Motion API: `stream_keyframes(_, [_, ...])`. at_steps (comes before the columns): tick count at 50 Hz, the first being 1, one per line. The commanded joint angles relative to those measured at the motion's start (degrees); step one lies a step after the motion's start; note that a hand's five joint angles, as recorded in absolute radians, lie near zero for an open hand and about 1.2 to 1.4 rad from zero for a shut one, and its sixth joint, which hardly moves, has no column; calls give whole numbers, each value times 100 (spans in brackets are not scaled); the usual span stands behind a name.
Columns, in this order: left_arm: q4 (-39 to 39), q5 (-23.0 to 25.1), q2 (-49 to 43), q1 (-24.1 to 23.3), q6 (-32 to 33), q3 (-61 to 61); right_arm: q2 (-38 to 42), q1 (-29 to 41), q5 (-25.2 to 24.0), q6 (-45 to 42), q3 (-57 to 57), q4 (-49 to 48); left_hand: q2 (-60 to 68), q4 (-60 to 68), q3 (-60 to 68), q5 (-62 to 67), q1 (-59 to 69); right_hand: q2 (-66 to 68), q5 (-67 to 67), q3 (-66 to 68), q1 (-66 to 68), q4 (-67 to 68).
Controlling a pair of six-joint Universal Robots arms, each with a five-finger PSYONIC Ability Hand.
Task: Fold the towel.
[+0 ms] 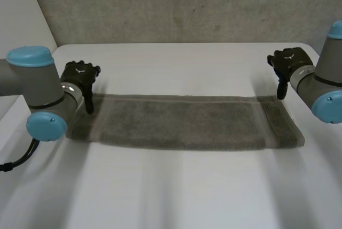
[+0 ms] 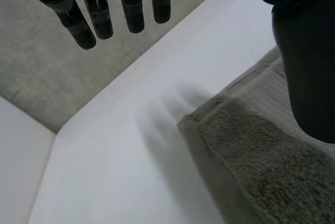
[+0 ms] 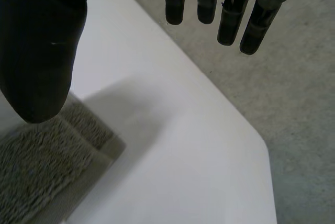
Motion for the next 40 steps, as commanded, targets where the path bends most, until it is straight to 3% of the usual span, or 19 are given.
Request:
stream_keyframes(1, [17,-14,539,44,-80,-353,-1067,-14,-206,161,897,-75,-444,-471,-372,-1240,-504,-383,-338,-364,-311,-452])
stream_keyframes(7, [184,145,1103,97,-107,-996,-1772,-49,-356,108,1681,13,-410,-437,-338,-1207,-470,-383,-338,-364,-311,-452])
stream_keyframes(11, [613,513,1655,80,-142,-1837,-2394,-66,-391,-146,2742,-39,-376,-403,-305,-1173,-437,-345,-300,-326,-272,-414])
stream_keyframes(17, [1272,707,2446,27,-177,-2919,-2747,-75,-531,-481,3876,-285,-393,-420,-321,-1190,-454,749,794,769,822,680])
stream_keyframes(20, [1492,707,2727,1,-247,-3350,-2783,-93,-637,-516,4290,-531,-393,-420,-321,-1190,-454,1572,1617,1592,1645,1503])
stream_keyframes(28, [1783,742,2966,-87,-642,-3896,-2687,-321,-681,-534,4985,-1444,-376,-403,-305,-1173,-437,1811,1856,1831,1884,1742])
stream_keyframes(37, [1801,848,2905,-131,-695,-3958,-1895,-339,-602,-692,4951,-1859,-376,-403,-304,-1173,-437,2367,2412,2386,2440,2298])
stream_keyframes(40, [1801,848,2887,-140,-695,-3967,-1790,-339,-585,-762,4889,-1912,-376,-403,-304,-1173,-437,3342,3387,3362,3415,3274])
